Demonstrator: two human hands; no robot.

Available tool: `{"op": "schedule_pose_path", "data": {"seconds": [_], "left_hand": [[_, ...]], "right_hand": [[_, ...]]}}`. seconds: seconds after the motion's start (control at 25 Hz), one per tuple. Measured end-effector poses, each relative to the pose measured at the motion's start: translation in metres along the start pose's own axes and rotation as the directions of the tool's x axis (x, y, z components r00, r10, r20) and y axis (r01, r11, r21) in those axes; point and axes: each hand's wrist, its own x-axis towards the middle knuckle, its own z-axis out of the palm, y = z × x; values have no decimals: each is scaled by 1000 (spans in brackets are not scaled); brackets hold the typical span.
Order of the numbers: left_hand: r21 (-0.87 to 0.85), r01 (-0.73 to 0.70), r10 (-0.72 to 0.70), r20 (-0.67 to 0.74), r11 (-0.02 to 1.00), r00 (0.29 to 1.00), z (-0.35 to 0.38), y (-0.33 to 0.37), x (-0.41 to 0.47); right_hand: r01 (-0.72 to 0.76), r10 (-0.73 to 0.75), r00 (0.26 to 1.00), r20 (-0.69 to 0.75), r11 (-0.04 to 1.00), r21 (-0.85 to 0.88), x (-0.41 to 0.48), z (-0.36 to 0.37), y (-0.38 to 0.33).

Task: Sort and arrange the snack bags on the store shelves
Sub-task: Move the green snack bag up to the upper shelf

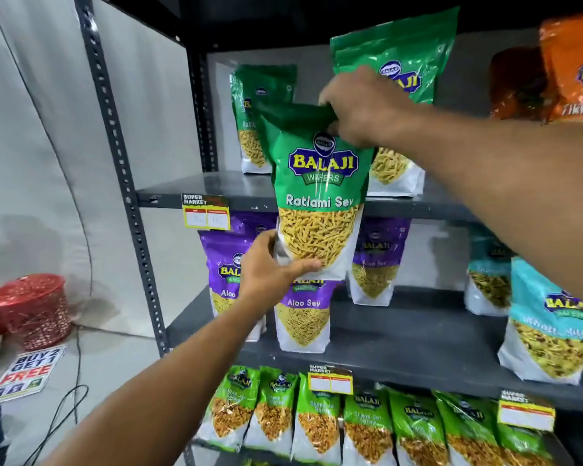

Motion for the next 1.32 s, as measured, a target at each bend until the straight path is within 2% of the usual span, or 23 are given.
{"op": "schedule_pose_path", "data": {"seconds": [0.16,0.28,0.44,0.64,0.76,0.84,0.88,0.96,1.04,1.08,1.16,1.24,1.32], "left_hand": [[72,-124,129,-61,990,990,-29,37,65],[80,-142,146,-43,987,988,-41,52,109],[64,-153,153,-6,986,988,-45,49,152],[51,-157,148,154,986,977,-48,33,177],[31,-176,165,222,984,961,-48,28,182],[11,-181,172,263,983,949,-49,22,187],[-1,-184,177,276,983,945,-48,18,190],[-16,-176,173,285,984,943,-48,7,195],[-49,-171,177,319,984,931,-51,2,196],[-77,-162,179,329,984,927,-53,1,195],[-113,-128,158,321,985,934,-57,0,194],[-117,-99,131,316,988,940,-58,1,196],[-122,-120,153,325,985,933,-59,4,199]], "right_hand": [[-31,25,985,-169,999,-37,71,-31,-5],[-65,53,978,-200,997,-51,109,-39,-9],[-107,91,981,-170,991,-85,145,-22,-14],[-144,122,984,-131,975,-171,166,13,-12],[-104,62,984,-164,960,-261,170,27,-16],[-55,-25,970,-240,945,-321,168,30,-14],[-28,-74,948,-310,949,-313,162,31,-12],[15,-73,879,-471,992,-124,135,33,-10],[15,91,831,-549,983,185,90,42,-12],[-32,206,847,-490,940,340,66,50,-13],[-210,365,906,-214,828,521,25,72,-18],[-387,408,910,76,767,512,3,98,-23],[-476,399,879,260,751,457,-1,121,-26]]}}
